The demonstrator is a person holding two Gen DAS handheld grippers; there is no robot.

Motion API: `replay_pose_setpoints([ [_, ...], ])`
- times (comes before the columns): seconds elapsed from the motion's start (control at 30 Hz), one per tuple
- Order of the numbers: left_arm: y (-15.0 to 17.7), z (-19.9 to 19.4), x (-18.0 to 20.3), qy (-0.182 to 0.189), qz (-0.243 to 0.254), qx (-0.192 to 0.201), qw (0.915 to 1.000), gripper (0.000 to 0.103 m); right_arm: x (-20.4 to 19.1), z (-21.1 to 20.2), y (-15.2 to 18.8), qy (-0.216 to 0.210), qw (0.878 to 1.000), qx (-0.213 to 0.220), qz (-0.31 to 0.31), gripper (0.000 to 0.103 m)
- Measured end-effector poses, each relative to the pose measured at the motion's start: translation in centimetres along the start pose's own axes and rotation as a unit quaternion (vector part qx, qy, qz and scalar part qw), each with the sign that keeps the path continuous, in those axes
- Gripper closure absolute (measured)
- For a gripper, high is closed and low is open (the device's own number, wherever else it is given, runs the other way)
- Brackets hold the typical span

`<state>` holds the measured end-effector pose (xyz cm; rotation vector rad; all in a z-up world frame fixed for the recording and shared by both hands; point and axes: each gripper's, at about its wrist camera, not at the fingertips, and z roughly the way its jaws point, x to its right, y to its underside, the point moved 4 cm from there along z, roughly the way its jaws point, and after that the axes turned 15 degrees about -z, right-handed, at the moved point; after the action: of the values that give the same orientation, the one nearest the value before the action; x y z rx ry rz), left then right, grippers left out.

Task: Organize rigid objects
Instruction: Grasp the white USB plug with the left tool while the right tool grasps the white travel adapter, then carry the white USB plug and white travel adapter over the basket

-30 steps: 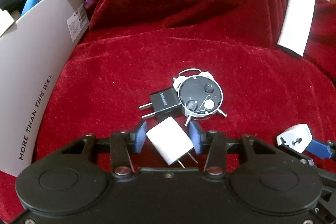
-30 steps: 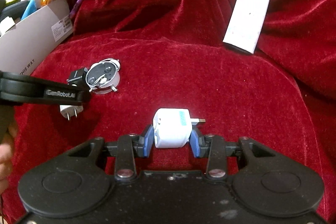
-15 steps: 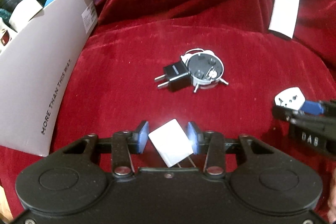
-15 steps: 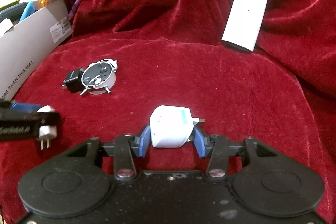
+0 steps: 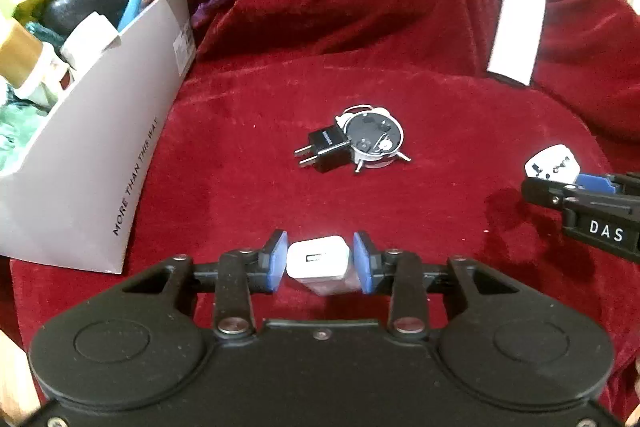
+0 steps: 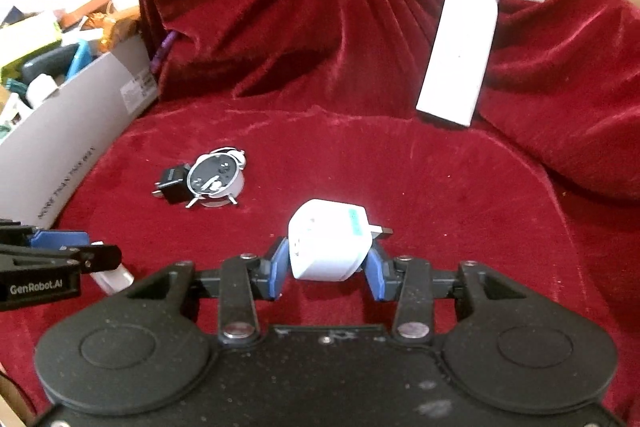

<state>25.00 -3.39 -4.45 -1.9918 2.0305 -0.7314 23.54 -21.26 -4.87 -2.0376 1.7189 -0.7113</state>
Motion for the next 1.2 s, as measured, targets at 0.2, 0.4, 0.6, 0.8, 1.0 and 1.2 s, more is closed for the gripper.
replay_pose_setpoints([
  [0.2,0.9,0.4,-0.3,-0.006,-0.004,-0.011,0.9999,0.067,-0.3,-0.8,0.5,0.003,1.0,-0.005,0.003,0.063],
  [0.4,2.4,1.2,-0.7,-0.001,0.008,-0.029,0.9996,0.067,-0.6,-0.5,1.6,-0.006,1.0,-0.019,0.001,0.063],
  [0.6,2.8,2.2,-0.5,-0.01,0.024,-0.037,0.999,0.065,-0.7,0.9,2.5,-0.018,0.999,-0.036,0.005,0.063],
  [0.8,2.8,3.5,0.4,-0.019,0.048,-0.039,0.9979,0.068,-0.5,1.9,2.7,-0.021,0.999,-0.043,0.009,0.063],
  [1.0,2.0,2.8,0.5,-0.01,0.047,-0.025,0.9985,0.069,-0.2,1.5,2.2,-0.02,0.999,-0.037,0.011,0.063],
  [1.2,0.4,-0.3,1.0,0.0,0.044,0.01,0.999,0.069,-0.1,-1.0,0.9,-0.021,1.0,-0.009,0.009,0.063],
])
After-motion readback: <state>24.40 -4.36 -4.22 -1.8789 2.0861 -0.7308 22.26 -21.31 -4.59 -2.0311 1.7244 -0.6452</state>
